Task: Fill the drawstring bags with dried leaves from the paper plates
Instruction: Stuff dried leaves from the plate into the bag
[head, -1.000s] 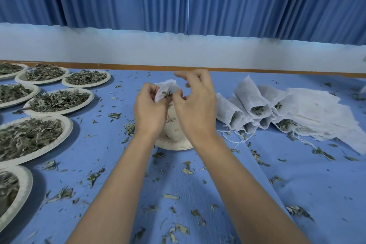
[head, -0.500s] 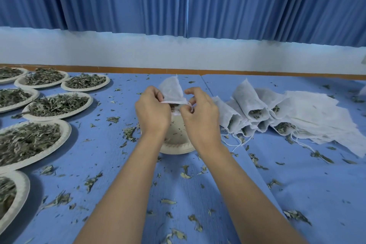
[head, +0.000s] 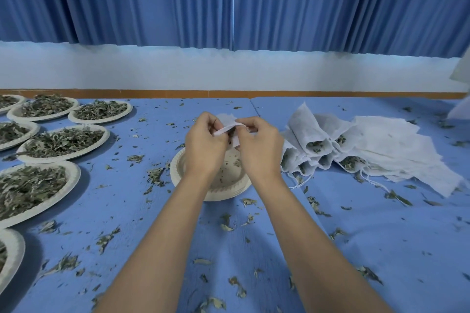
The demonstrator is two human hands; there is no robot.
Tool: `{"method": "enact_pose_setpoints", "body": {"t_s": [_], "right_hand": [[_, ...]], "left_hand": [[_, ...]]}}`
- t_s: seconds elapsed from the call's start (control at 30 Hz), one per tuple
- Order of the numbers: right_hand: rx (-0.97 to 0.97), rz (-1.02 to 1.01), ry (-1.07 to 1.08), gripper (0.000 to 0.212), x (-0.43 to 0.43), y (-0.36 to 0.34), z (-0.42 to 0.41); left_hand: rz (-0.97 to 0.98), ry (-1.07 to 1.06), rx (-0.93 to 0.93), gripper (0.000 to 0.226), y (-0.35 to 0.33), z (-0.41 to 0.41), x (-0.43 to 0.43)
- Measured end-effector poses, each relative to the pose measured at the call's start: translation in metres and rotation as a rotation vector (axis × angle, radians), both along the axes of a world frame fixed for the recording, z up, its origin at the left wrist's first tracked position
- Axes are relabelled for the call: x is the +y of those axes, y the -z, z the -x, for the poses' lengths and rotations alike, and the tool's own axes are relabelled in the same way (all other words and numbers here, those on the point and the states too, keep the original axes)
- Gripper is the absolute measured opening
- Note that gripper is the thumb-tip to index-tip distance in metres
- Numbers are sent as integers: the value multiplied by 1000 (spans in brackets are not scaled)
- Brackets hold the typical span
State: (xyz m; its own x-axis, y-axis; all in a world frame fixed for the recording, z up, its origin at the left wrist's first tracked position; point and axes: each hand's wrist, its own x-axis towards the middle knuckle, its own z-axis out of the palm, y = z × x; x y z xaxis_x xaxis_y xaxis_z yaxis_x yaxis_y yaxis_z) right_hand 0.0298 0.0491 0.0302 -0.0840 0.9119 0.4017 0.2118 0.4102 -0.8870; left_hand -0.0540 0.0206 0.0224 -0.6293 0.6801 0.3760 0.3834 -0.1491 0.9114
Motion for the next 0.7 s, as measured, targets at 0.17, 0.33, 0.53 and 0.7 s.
{"method": "enact_pose_setpoints", "body": {"t_s": [0.17, 0.33, 0.53, 0.7], "right_hand": [[16, -68, 60, 19, 18, -13, -19], [-70, -198, 222, 23, 48, -17, -49], [-695, -260, 344, 33, 78, 4, -82], [-819, -232, 364, 32, 80, 12, -88]], "left_hand": [[-94, -75, 37, 37, -12, -22, 25], [-162, 93, 27, 37, -19, -57, 61], [132, 231, 190, 22, 12, -78, 82], [259, 68, 416, 4, 18, -78, 75]]}}
